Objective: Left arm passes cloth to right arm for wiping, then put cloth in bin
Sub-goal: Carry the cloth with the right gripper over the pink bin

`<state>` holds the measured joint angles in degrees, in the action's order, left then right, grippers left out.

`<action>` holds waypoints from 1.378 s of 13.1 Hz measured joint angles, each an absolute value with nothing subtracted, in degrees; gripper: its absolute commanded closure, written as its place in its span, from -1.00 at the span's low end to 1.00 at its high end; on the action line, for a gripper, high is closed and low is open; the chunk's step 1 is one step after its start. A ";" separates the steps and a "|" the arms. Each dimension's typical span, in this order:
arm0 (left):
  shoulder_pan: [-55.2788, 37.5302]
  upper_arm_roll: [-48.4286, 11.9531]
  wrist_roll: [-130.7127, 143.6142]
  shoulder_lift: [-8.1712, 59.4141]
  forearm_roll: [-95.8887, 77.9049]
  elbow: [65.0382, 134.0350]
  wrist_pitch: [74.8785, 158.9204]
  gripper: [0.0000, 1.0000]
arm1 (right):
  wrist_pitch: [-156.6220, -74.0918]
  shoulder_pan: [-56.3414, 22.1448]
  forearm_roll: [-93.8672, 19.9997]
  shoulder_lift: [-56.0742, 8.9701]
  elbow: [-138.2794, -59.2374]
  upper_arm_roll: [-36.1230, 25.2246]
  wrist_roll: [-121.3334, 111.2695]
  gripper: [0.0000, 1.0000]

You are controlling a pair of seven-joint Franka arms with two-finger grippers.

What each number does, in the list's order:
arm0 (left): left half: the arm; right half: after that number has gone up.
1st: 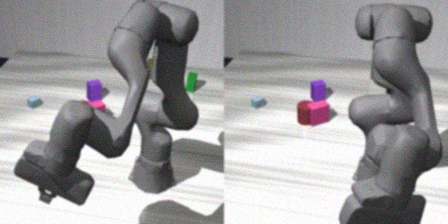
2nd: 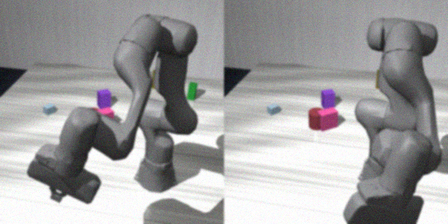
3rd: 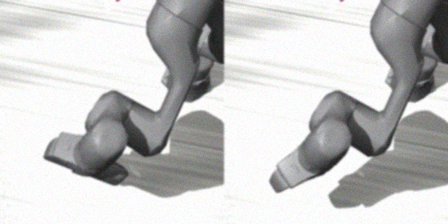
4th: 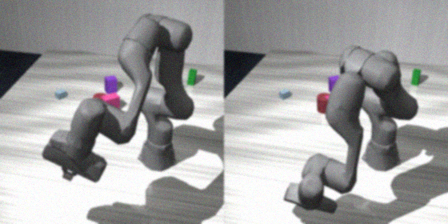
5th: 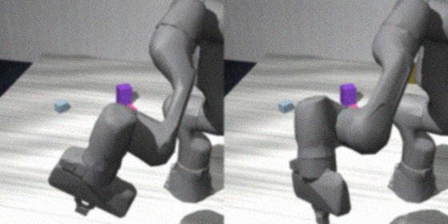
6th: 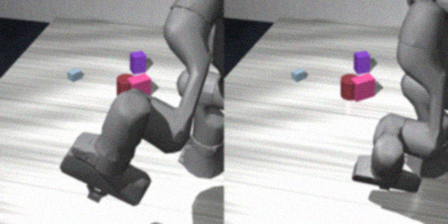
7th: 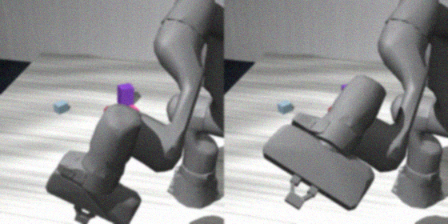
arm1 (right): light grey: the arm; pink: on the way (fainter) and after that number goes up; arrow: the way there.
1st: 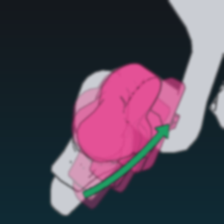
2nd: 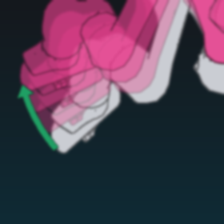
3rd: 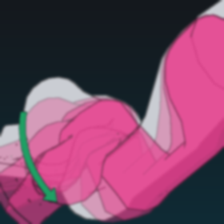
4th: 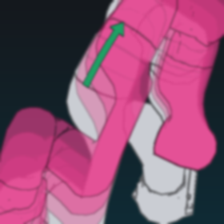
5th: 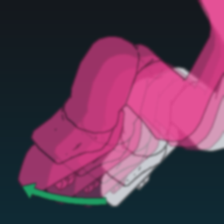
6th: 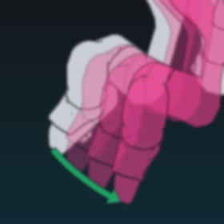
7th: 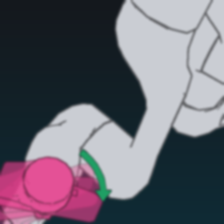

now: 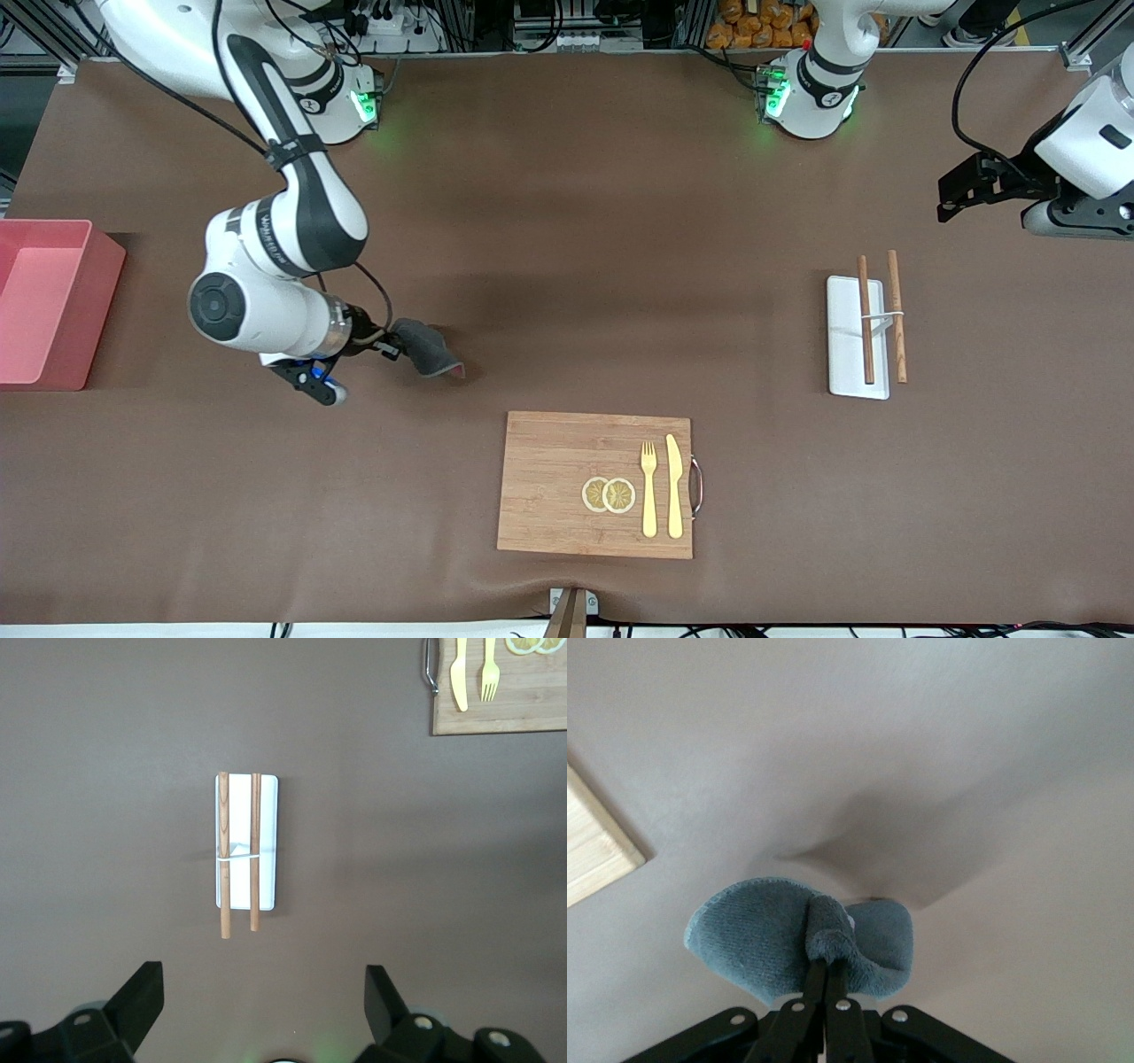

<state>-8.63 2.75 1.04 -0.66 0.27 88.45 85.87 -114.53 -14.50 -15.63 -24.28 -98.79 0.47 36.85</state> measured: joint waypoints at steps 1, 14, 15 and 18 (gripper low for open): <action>-8.55 2.88 1.03 -0.65 0.27 88.45 85.91 -1.00 | -114.20 -12.42 -15.62 -24.24 -98.77 0.07 32.85 1.00; -8.62 3.72 0.22 0.42 0.28 88.59 89.89 -1.00 | -101.97 26.23 2.76 -24.26 -80.61 -0.78 -30.52 1.00; -8.62 3.72 0.22 0.42 0.28 88.58 90.02 -1.00 | -101.08 28.02 3.63 -24.27 -78.80 -0.79 -33.86 1.00; -8.64 3.67 0.22 0.46 0.28 88.66 90.05 -1.00 | -100.97 34.16 4.55 -24.74 -76.29 -0.82 -43.66 1.00</action>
<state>-8.64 3.67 0.22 0.46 0.28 88.66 90.05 -100.97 34.16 4.55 -24.74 -76.29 -0.82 -43.66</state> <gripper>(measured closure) 0.000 0.982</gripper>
